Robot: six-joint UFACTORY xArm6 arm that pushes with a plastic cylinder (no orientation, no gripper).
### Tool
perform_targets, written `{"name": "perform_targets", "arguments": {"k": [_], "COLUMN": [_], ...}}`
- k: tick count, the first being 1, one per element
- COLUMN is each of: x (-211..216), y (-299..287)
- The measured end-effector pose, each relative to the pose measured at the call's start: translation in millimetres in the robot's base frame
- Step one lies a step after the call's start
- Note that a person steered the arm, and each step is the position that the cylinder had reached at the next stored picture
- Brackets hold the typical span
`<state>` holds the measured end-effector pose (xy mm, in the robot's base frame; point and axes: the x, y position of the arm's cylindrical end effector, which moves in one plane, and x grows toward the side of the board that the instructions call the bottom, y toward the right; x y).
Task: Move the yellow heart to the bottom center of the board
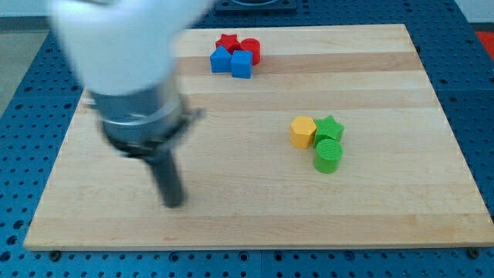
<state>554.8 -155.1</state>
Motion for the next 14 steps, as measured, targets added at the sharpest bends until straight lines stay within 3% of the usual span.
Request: {"name": "perform_targets", "arguments": {"k": [1, 2, 3, 4, 5, 9, 11, 12, 13, 14], "x": [-44, -79, -86, -146, -178, -111, -196, -194, -153, -136], "y": [-95, -148, -149, -147, -130, 20, -58, -115, -122, -90]}}
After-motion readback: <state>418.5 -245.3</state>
